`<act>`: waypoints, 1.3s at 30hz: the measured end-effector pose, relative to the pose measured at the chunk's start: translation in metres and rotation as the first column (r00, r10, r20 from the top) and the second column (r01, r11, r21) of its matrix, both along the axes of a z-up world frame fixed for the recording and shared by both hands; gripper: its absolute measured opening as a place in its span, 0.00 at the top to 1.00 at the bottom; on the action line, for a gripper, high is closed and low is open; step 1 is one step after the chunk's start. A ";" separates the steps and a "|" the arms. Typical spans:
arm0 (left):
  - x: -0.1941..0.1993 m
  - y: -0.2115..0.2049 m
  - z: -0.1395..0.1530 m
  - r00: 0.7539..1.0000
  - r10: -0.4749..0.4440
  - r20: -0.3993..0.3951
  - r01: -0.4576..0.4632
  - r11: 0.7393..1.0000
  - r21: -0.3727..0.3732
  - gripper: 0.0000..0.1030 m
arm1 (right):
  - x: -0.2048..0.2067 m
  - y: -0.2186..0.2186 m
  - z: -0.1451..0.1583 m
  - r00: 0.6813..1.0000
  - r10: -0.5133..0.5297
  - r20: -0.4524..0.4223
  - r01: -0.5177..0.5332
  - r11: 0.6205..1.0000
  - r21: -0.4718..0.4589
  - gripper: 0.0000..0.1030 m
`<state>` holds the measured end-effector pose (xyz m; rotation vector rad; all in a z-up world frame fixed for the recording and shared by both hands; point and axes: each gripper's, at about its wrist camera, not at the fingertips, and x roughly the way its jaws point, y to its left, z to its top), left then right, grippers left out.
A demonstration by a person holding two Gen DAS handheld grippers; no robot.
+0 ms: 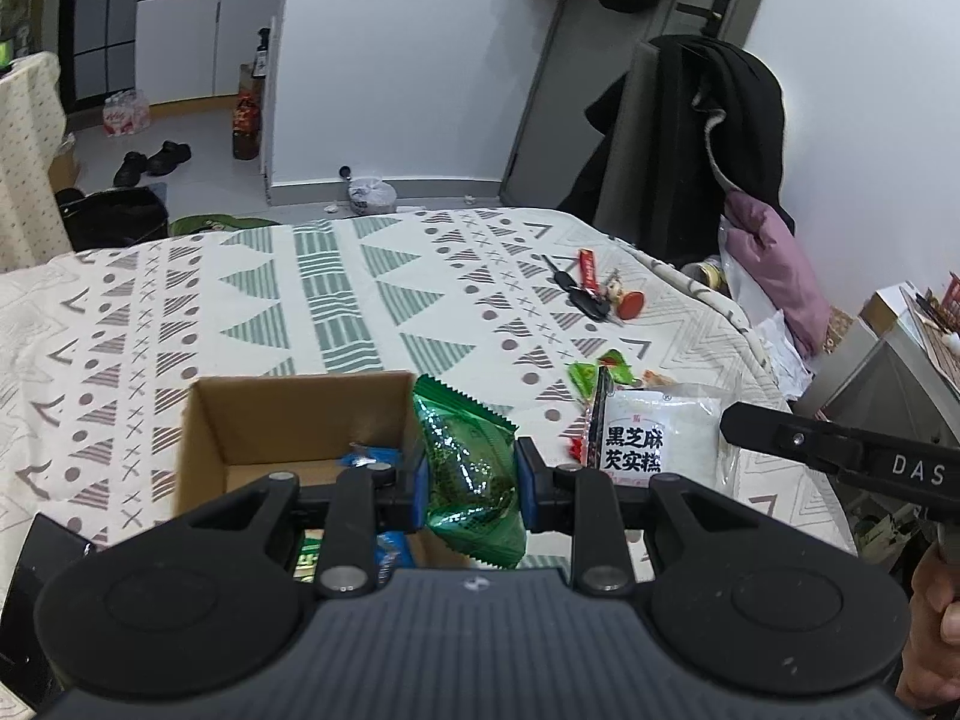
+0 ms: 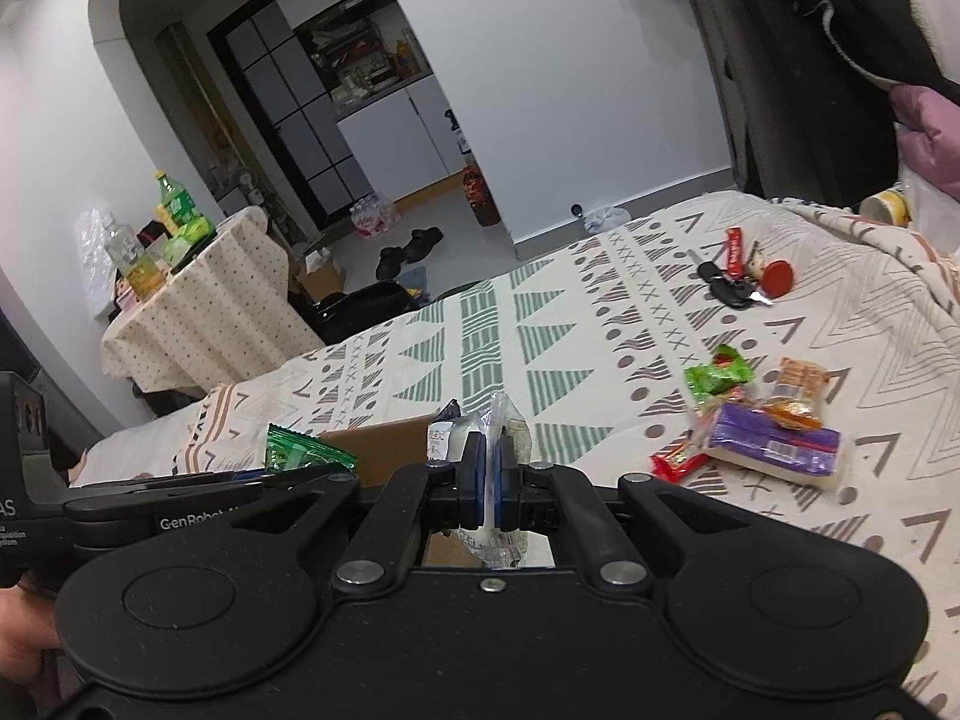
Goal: Organize snacks
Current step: 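Carry the green packet and clear stick over the cardboard box, then open both grippers to drop the snacks into the box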
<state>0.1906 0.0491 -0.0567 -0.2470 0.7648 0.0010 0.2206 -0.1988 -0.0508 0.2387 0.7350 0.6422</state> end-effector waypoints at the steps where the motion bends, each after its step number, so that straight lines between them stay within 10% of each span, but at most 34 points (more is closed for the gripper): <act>1: -0.001 0.004 -0.001 1.000 0.005 0.001 -0.005 1.000 -0.002 0.74 | 0.000 0.004 0.000 1.000 0.004 0.000 -0.004 1.000 -0.003 0.98; 29: -0.007 0.088 -0.055 0.986 0.152 -0.073 -0.157 0.986 -0.061 0.72 | 0.002 0.105 -0.030 0.984 0.169 -0.056 -0.171 0.985 -0.025 0.98; 39: -0.011 0.072 -0.051 0.985 0.144 -0.093 -0.146 0.989 -0.020 0.50 | -0.005 0.086 -0.034 0.978 0.171 -0.117 -0.171 0.985 0.010 0.90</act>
